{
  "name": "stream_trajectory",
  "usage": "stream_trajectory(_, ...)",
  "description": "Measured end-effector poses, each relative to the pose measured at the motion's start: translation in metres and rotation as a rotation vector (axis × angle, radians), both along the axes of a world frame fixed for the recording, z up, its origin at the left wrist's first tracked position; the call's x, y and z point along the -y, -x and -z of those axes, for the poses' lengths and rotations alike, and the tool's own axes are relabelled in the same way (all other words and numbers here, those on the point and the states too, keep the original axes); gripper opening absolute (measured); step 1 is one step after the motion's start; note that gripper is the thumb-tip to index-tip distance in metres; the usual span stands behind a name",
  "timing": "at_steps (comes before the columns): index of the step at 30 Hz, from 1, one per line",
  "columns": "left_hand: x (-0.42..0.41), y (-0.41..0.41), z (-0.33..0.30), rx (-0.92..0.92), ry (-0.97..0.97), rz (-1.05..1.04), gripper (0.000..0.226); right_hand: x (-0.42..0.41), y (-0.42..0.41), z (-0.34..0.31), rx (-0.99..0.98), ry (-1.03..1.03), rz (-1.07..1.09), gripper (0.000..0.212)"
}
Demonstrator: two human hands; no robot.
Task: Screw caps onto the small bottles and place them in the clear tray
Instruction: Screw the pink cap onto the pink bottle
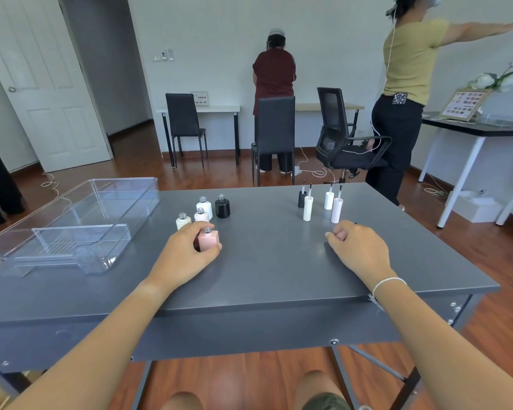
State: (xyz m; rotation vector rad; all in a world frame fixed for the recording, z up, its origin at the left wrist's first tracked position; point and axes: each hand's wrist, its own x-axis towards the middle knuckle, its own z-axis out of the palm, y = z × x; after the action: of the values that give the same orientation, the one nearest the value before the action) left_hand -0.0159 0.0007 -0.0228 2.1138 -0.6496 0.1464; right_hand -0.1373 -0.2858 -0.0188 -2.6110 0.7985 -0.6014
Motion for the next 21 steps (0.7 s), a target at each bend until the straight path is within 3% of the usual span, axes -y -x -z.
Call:
stream_trajectory(9, 0.001, 0.003, -0.003, 0.000, 0.000, 0.015, 0.028, -0.009, 0.008, 0.000, 0.173, -0.005, -0.062, 0.015)
stream_trajectory(15, 0.000, 0.003, -0.004, 0.014, -0.011, 0.040, 0.032, -0.012, 0.011, 0.001, 0.268, -0.042, -0.207, 0.022)
stream_trajectory(21, -0.001, 0.001, -0.003, 0.011, -0.022, 0.035, 0.037, -0.020, 0.001, 0.000, 0.300, -0.214, -0.297, 0.018)
